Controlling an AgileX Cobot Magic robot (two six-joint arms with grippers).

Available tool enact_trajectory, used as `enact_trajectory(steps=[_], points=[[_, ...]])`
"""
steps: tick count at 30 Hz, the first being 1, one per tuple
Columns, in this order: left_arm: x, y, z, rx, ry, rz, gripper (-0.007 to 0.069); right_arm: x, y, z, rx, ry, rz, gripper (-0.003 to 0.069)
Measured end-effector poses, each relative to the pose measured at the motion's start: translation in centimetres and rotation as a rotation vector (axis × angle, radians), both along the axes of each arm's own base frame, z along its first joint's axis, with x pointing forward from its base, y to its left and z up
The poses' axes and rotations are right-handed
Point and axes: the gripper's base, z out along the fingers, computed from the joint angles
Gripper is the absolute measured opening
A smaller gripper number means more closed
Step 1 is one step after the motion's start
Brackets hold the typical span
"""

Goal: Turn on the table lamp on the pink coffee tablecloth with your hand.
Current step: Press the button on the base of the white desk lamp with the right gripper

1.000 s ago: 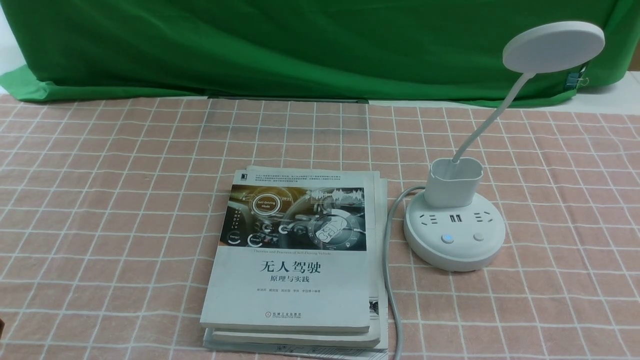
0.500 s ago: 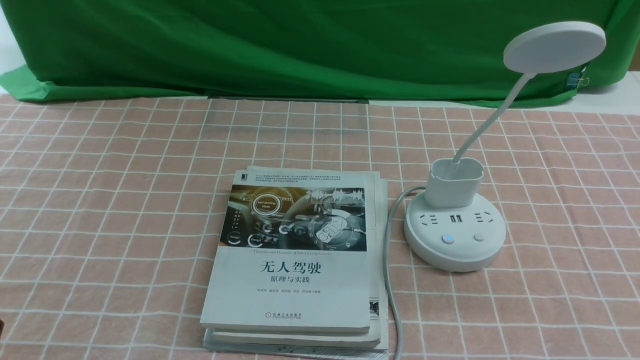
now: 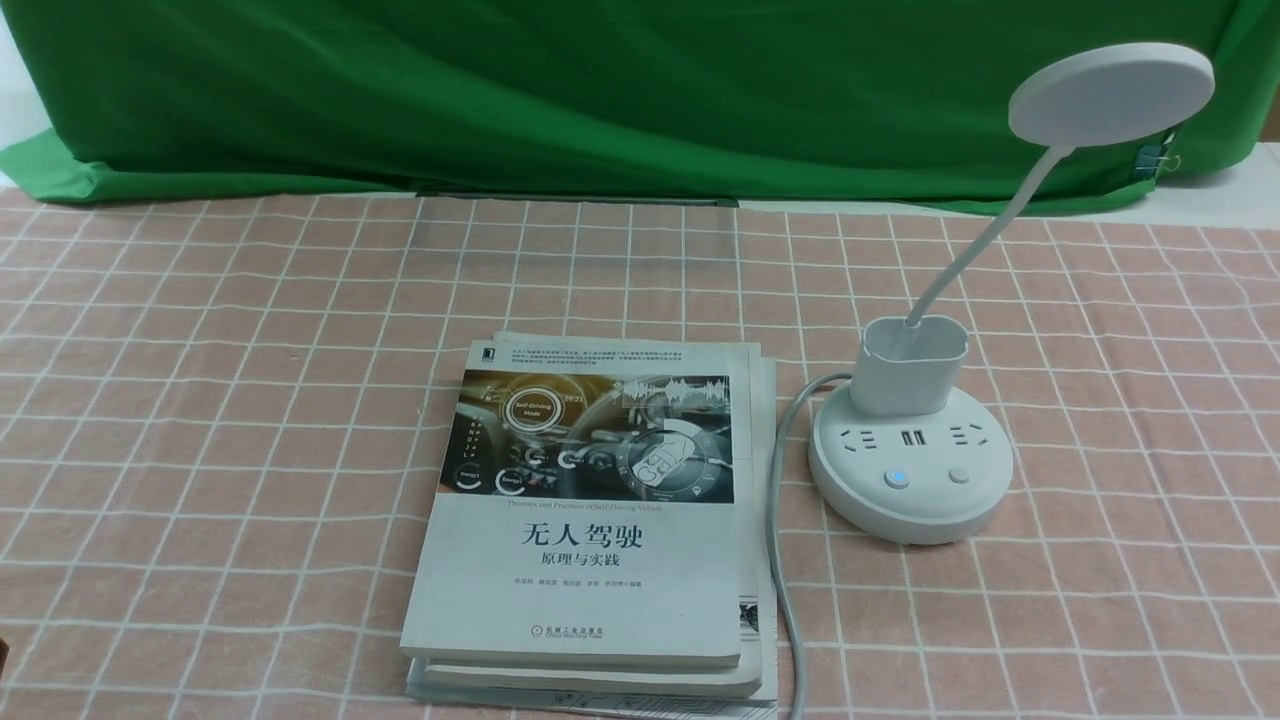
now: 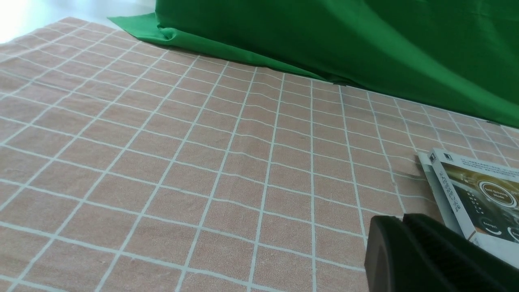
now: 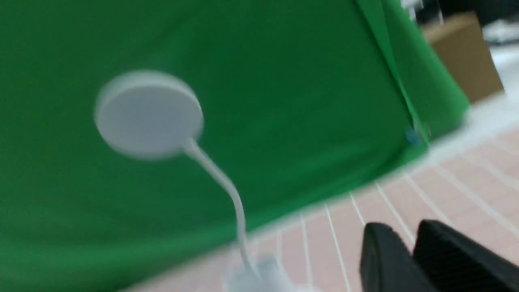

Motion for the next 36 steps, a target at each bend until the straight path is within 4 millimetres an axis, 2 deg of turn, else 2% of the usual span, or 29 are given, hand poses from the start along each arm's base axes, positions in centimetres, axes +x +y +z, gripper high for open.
enact_trajectory(steps=[2, 3, 6, 9, 10, 11, 12, 15, 16, 17, 21, 25, 29, 31, 36], points=[[0.0, 0.0, 0.0, -0.001, 0.000, 0.000, 0.0019, 0.5, 0.3, 1.8, -0.084, 0.125, 0.030, 0.0080], [0.0, 0.0, 0.0, -0.001, 0.000, 0.000, 0.0019, 1.1, 0.5, 3.4, -0.159, 0.230, 0.062, 0.0053], [0.0, 0.0, 0.0, -0.003, 0.000, 0.001, 0.0019, 3.0, 0.9, 6.8, -0.301, 0.467, 0.159, 0.0034], [0.0, 0.0, 0.0, -0.001, 0.000, 0.000, 0.0019, 6.1, 1.3, 8.2, -0.405, 0.742, 0.287, 0.0034], [0.0, 0.0, 0.0, -0.001, 0.000, 0.000, 0.0019, 6.4, 1.3, 8.3, -0.408, 0.754, 0.293, 0.0034], [0.0, 0.0, 0.0, -0.001, 0.000, 0.000, 0.0019, 8.3, 1.4, 8.6, -0.430, 0.840, 0.334, 0.0035], [0.0, 0.0, 0.0, -0.001, 0.000, 0.000, 0.0019, 9.2, 1.5, 8.8, -0.434, 0.865, 0.347, 0.0035], [0.0, 0.0, 0.0, -0.001, 0.000, 0.000, 0.0019, 11.5, 1.9, 8.3, -0.440, 0.930, 0.383, 0.0036], [0.0, 0.0, 0.0, -0.001, 0.000, 0.000, 0.0019, 13.1, 2.5, 7.5, -0.448, 0.976, 0.422, 0.0036], [0.0, 0.0, 0.0, -0.001, 0.000, 0.000, 0.0019, 13.3, 2.7, 7.5, -0.453, 0.977, 0.431, 0.0036], [0.0, 0.0, 0.0, -0.001, 0.000, 0.000, 0.0019, 17.6, 6.8, 4.8, -0.552, 1.065, 0.585, 0.0031], [0.0, 0.0, 0.0, -0.001, 0.000, 0.000, 0.0019, 20.5, 9.0, 3.0, -0.584, 1.099, 0.639, 0.0031], [0.0, 0.0, 0.0, -0.001, 0.000, 0.000, 0.0019, 23.5, 10.1, 0.8, -0.591, 1.141, 0.644, 0.0031], [0.0, 0.0, 0.0, -0.001, 0.000, 0.000, 0.0019, 24.1, 10.2, 0.4, -0.591, 1.145, 0.644, 0.0031], [0.0, 0.0, 0.0, -0.001, 0.000, 0.000, 0.0019, 27.0, 11.1, -1.2, -0.591, 1.151, 0.639, 0.0032]])
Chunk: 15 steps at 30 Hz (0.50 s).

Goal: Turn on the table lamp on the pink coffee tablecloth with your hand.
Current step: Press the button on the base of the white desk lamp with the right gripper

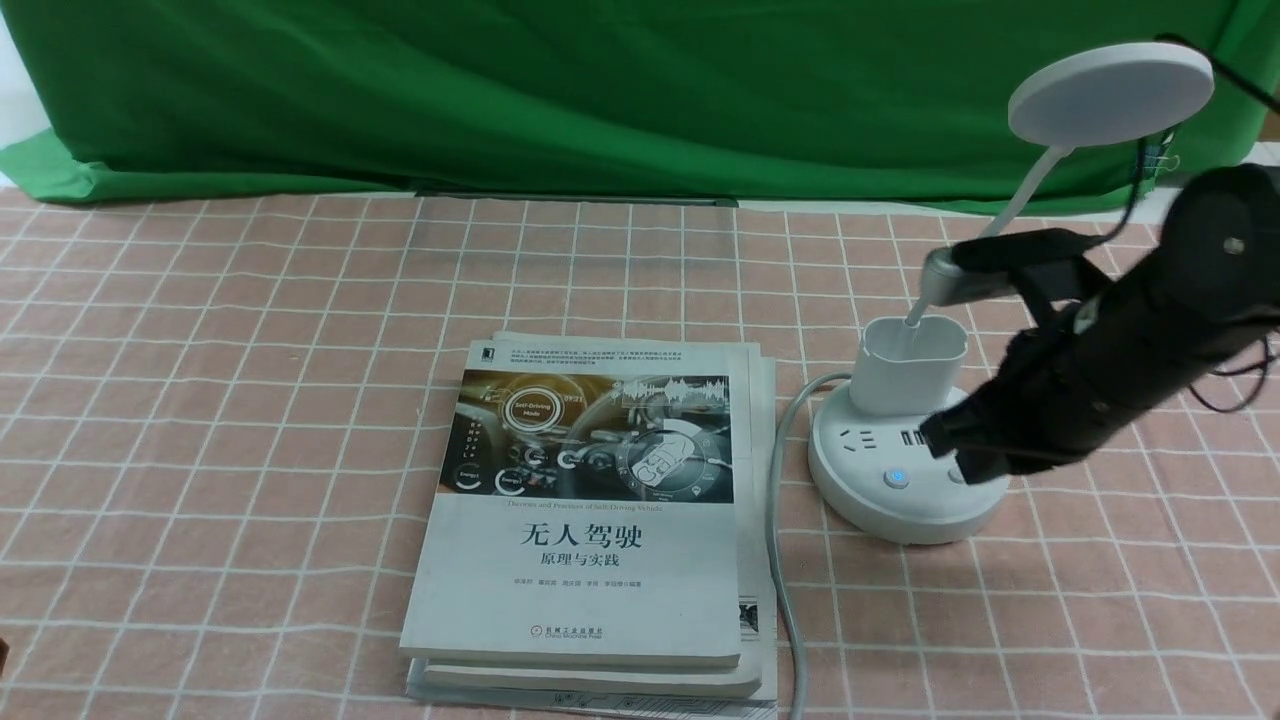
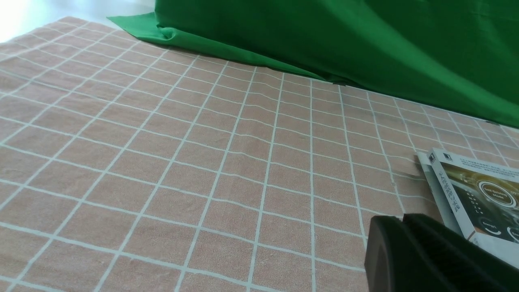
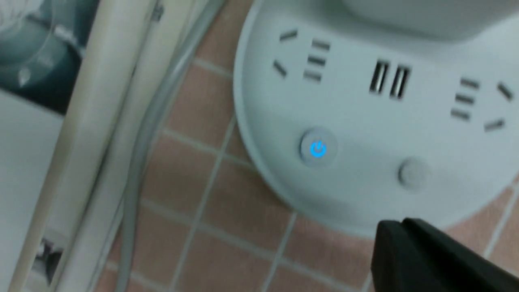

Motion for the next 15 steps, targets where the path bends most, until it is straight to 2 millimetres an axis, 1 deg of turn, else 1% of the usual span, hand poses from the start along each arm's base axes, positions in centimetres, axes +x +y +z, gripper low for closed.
enact_trajectory(steps=[5, 8, 15], points=[[0.0, 0.0, 0.0, 0.001, 0.000, 0.000, 0.0019, 1.5, -0.1, -1.2, -0.006, 0.017, -0.015, 0.0032], [0.0, 0.0, 0.0, 0.001, 0.000, 0.000, 0.0019, 1.8, -0.4, -1.8, -0.011, 0.034, -0.024, 0.0032], [0.0, 0.0, 0.0, 0.000, 0.000, 0.000, 0.0019, 1.9, -0.5, -1.9, -0.010, 0.027, -0.030, 0.0032]])
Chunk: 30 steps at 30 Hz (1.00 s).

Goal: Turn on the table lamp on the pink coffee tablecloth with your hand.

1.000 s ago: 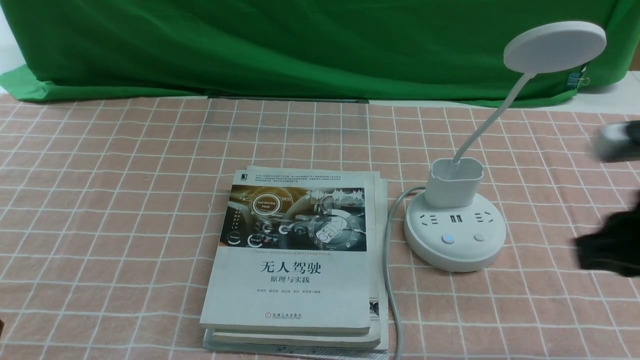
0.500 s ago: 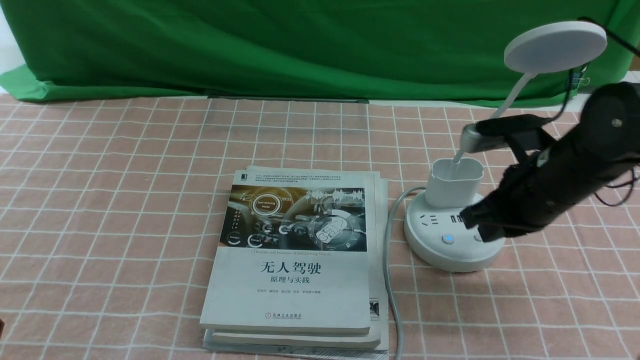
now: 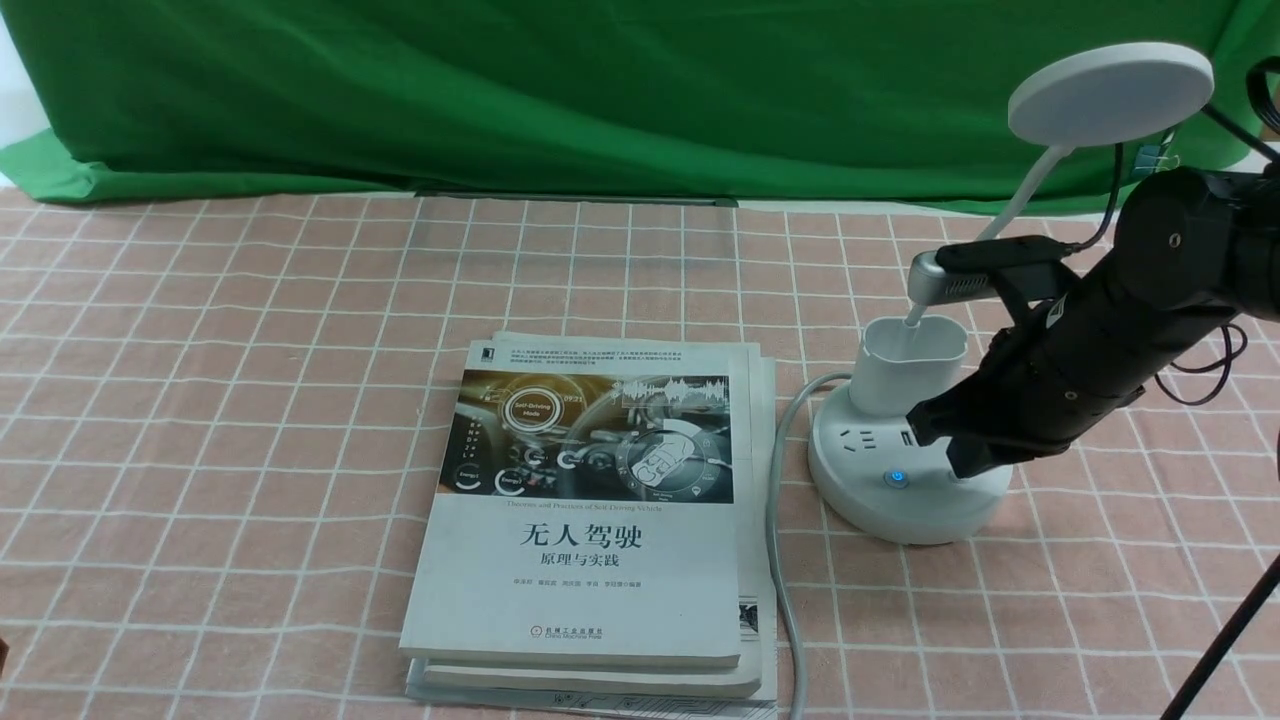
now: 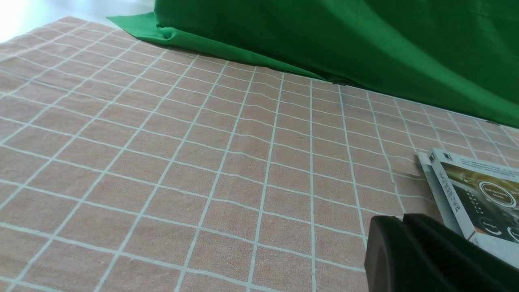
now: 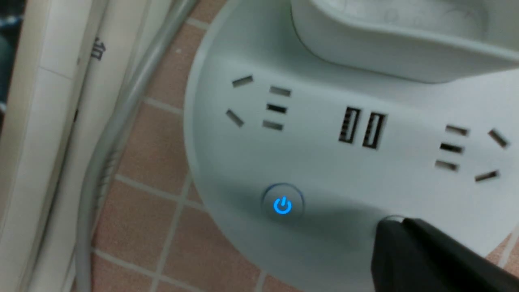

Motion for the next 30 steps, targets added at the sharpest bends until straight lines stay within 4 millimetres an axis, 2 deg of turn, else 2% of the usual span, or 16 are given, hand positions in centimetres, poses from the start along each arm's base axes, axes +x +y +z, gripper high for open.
enact_trajectory(steps=[10, 18, 25, 30], points=[[0.0, 0.0, 0.0, 0.000, 0.000, 0.000, 0.0019, 1.2, 0.2, -1.8, -0.002, -0.003, -0.010, 0.0034], [0.0, 0.0, 0.0, 0.000, 0.000, 0.000, 0.0019, 0.9, 0.2, -1.0, 0.004, -0.011, -0.010, 0.0034], [0.0, 0.0, 0.0, -0.002, 0.000, 0.000, 0.0019, -0.9, -0.4, 4.6, 0.036, -0.129, -0.003, 0.0034], [0.0, 0.0, 0.0, -0.001, 0.000, 0.000, 0.0019, -2.3, -0.7, 6.3, 0.033, -0.114, 0.009, 0.0034]])
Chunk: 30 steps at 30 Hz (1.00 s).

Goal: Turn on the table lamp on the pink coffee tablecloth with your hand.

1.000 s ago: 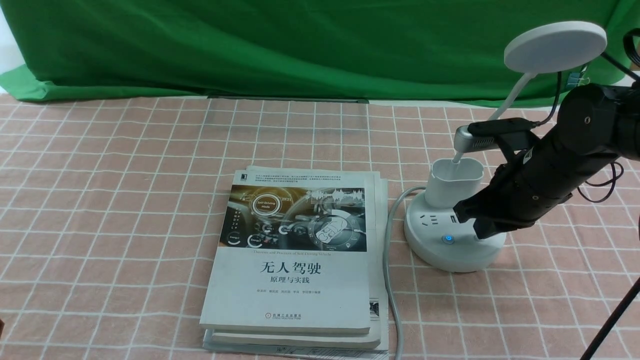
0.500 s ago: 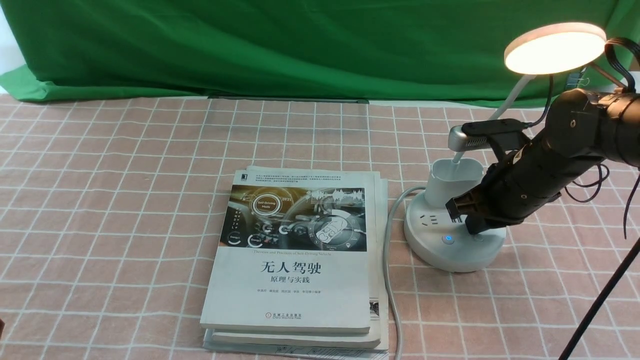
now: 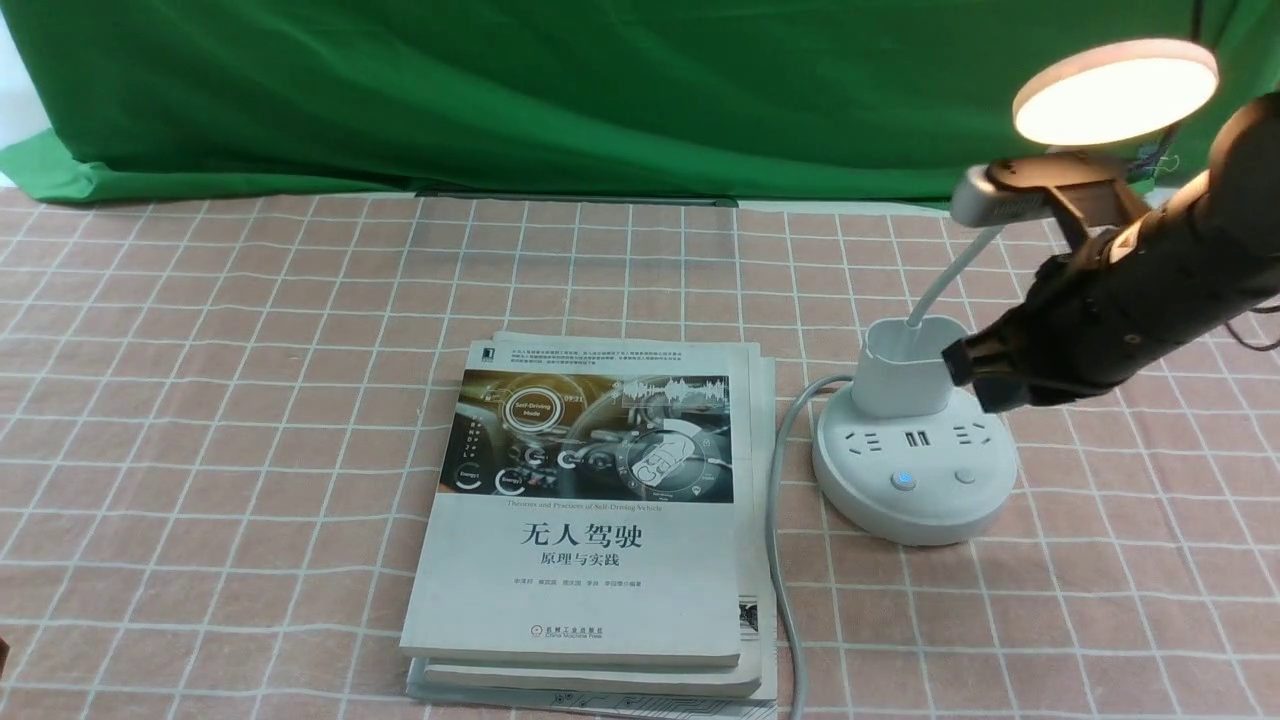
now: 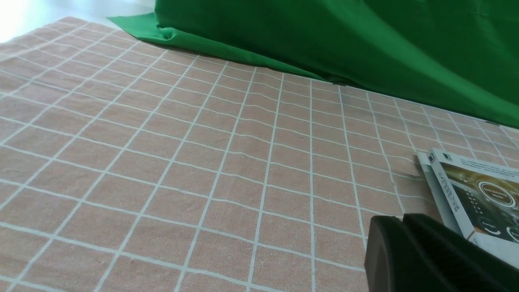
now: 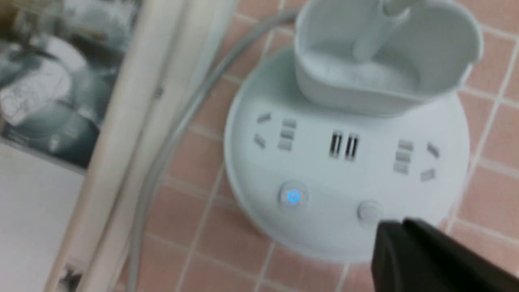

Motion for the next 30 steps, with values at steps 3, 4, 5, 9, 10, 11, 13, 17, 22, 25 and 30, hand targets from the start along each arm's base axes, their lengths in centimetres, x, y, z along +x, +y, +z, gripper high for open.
enact_trajectory(steps=[3, 4, 5, 9, 10, 11, 13, 17, 22, 25, 30], points=[[0.0, 0.0, 0.0, 0.000, 0.000, 0.000, 0.0019, -1.4, -0.4, 0.4, -0.007, 0.014, 0.005, 0.0034], [0.0, 0.0, 0.0, 0.000, 0.000, 0.000, 0.0019, -1.5, -0.4, 0.3, -0.008, 0.017, 0.005, 0.0034], [0.0, 0.0, 0.0, 0.000, 0.000, 0.000, 0.0019, -1.8, -0.5, 0.4, -0.009, 0.017, 0.006, 0.0034], [0.0, 0.0, 0.0, 0.001, 0.000, 0.000, 0.0019, -4.3, -1.2, 0.0, -0.017, 0.043, 0.007, 0.0034], [0.0, 0.0, 0.0, 0.001, 0.000, 0.000, 0.0019, -5.2, -1.5, 0.0, -0.018, 0.045, 0.007, 0.0034], [0.0, 0.0, 0.0, 0.001, 0.000, 0.000, 0.0019, -5.3, -1.5, 0.0, -0.018, 0.045, 0.007, 0.0034], [0.0, 0.0, 0.0, 0.002, 0.000, 0.000, 0.0019, -6.8, -1.9, 0.5, -0.011, 0.031, -0.001, 0.0034], [0.0, 0.0, 0.0, 0.002, 0.000, 0.000, 0.0019, -11.3, -3.1, 2.2, 0.024, -0.016, -0.037, 0.0034], [0.0, 0.0, 0.0, 0.002, 0.000, 0.000, 0.0019, -15.0, -4.1, 3.8, 0.082, -0.089, -0.096, 0.0034], [0.0, 0.0, 0.0, 0.002, 0.000, 0.000, 0.0019, -17.7, -4.8, 5.2, 0.147, -0.149, -0.156, 0.0034], [0.0, 0.0, 0.0, 0.003, 0.000, 0.000, 0.0019, -20.8, -5.6, 7.4, 0.237, -0.295, -0.191, 0.0034]])
